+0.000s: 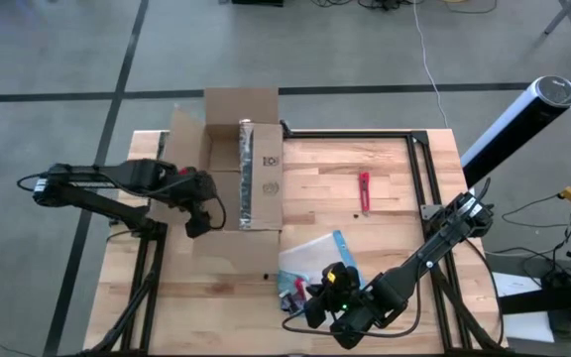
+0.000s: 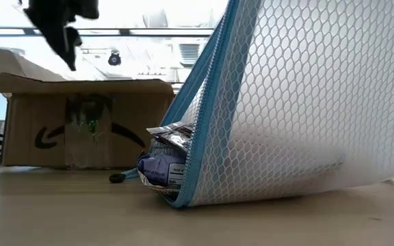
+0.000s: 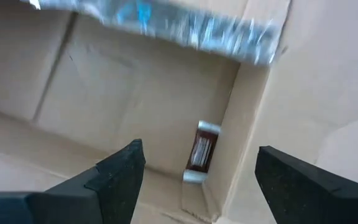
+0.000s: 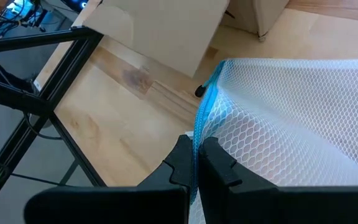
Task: Unpack boxes
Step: Put the purple chocolate bar into the blue transparent zip bag
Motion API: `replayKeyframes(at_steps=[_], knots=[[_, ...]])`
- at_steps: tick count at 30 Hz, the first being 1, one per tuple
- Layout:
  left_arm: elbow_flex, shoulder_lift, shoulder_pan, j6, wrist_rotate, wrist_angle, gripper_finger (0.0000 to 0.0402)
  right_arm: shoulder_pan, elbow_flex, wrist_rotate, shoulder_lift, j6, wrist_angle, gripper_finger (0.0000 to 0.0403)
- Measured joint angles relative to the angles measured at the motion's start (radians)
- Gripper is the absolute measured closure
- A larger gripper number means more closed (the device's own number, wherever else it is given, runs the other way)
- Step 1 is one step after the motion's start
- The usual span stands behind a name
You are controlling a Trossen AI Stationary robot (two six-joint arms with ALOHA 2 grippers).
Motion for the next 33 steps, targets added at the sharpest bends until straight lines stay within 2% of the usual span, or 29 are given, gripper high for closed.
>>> replayKeyframes(at_steps=[18,33], knots=[[0.144,0.08,-0.001,0.02,0.0,0.075,0.0127,0.0,0.0,0.0,0.0,0.0,0.0,0.0403],[0.143,0.146,-0.001,0.077,0.001,0.098,0.0127,0.0,0.0,0.0,0.0,0.0,0.0,0.0403]])
